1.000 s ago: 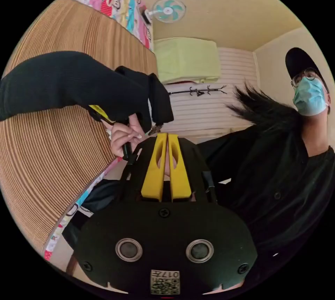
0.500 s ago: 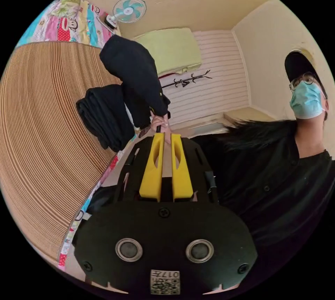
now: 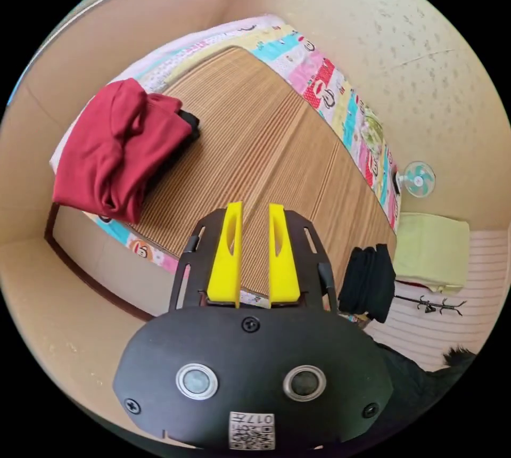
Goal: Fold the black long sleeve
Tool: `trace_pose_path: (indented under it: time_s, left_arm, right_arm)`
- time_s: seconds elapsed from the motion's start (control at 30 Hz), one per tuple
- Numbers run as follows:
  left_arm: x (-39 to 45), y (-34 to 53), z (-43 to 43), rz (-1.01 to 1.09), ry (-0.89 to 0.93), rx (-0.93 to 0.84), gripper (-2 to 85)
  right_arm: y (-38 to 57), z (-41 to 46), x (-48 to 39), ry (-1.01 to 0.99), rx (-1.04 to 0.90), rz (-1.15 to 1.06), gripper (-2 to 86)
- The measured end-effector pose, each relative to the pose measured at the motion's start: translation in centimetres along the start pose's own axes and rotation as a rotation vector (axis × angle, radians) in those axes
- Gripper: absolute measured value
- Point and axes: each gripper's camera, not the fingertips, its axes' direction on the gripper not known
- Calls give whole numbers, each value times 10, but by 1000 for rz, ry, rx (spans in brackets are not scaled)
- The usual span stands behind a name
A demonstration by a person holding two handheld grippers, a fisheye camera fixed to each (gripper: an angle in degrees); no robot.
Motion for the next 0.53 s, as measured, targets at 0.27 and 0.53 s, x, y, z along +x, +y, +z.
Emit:
trace_pose_path:
  time_s: [0.27, 0.53]
  left_arm:
    - [-134, -43, 22, -181, -215, -20, 128]
    - [-171, 15, 51, -321, 87, -68, 40]
  right_arm:
    - [51, 84, -75, -1, -131, -224, 53]
    - [119, 166, -125, -114, -216, -483, 17]
